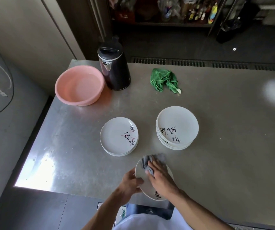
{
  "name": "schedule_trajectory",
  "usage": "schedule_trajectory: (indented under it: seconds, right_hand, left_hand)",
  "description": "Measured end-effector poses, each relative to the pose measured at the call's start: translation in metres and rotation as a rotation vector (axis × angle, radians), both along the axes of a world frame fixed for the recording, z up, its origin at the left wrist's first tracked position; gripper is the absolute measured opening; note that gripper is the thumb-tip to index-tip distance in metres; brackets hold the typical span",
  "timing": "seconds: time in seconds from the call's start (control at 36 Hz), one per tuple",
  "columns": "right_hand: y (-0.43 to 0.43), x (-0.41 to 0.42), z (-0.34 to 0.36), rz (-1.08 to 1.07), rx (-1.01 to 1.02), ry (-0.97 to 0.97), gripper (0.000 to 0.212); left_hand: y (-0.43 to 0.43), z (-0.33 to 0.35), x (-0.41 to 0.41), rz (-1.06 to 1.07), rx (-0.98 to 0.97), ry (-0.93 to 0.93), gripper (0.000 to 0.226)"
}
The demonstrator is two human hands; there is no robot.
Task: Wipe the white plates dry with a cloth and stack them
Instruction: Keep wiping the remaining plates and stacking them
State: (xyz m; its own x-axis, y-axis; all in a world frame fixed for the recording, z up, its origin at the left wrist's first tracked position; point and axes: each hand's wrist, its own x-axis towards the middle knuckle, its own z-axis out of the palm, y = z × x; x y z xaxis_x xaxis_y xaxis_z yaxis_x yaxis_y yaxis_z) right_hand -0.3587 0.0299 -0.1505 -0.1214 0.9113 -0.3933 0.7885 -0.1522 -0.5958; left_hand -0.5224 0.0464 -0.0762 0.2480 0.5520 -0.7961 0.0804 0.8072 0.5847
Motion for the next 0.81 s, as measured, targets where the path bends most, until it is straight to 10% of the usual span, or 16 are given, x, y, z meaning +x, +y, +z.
schedule_trajectory:
  seconds: [0.22, 0.39, 0.61, 0.81]
  right_hand:
    - [-0.013, 0.010, 0.000, 0.234, 0.051, 0.104, 0.056]
    - [-0.004, 0.018, 0.003, 0.039, 0.017, -0.207, 0.056]
    - [-0.009, -0.001, 0.022, 0.006, -0.036, 0.347, 0.048]
    - [0.001, 0.012, 0.003, 0.151, -0.007, -0.302, 0.060]
  left_hand:
    - [0.004, -0.004, 0.002, -0.003, 0.014, -0.011, 0.062]
    - [-0.003, -0.009, 0.005, 0.262, -0.101, -0.019, 0.066]
    - [0.002, -0.002, 0.010, 0.088, -0.050, 0.075, 0.027]
    - [-0.005, -0.008, 0.004, 0.055, -0.078, -0.019, 0.061]
